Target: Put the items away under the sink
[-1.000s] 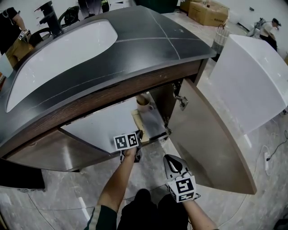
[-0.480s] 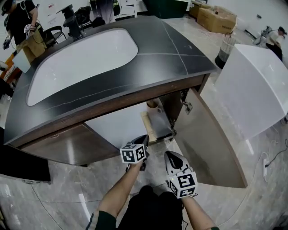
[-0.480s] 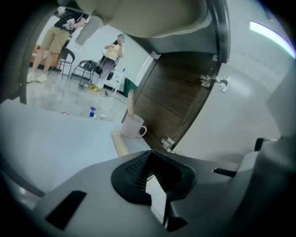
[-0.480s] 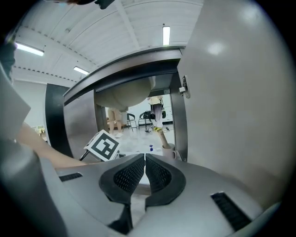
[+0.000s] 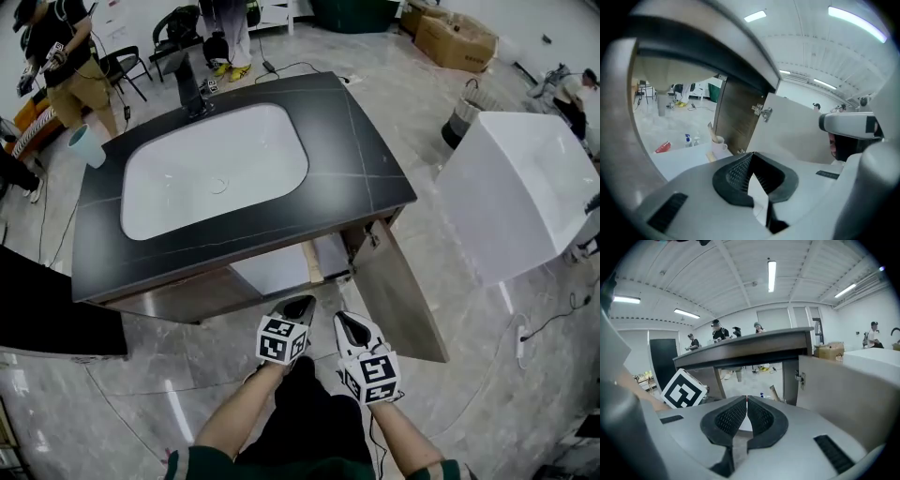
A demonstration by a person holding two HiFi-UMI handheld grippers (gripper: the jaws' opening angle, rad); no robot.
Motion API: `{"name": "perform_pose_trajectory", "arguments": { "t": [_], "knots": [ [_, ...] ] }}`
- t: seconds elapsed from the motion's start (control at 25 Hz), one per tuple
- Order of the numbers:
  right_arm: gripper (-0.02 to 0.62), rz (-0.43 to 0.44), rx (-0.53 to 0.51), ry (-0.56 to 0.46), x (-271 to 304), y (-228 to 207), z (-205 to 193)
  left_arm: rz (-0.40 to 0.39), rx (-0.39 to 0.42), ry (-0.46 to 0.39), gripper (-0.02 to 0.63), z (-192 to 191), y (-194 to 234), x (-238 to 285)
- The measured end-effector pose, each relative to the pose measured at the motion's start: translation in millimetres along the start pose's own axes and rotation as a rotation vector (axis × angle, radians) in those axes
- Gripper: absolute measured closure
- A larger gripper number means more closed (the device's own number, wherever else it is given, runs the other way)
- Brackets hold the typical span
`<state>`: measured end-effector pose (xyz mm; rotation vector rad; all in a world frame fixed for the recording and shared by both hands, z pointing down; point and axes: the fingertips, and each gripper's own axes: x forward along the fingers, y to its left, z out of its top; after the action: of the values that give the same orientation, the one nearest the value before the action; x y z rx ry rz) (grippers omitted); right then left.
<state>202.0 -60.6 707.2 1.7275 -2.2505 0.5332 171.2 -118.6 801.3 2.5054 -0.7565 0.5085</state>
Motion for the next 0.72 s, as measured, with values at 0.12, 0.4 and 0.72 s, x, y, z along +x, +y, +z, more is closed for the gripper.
{"name": "perform_pose_trajectory", "arguments": {
  "t": [0.12,0.4,0.72],
  "knots": [
    [0.552,0.009,0.007,0.021,-33,21,51,-0.003,0.017,0.013,0.597,44,-27,-50],
    [0.552,0.025,-0.006,0.041,-121,78,174,0.003,0.014,-0.017,0.597,155,-85,-178],
    [0.552,0.082,-0.028,0.036,-201,153,253,0.117,0.039,-0.049,0.596,219,-115,-306]
  ]
}}
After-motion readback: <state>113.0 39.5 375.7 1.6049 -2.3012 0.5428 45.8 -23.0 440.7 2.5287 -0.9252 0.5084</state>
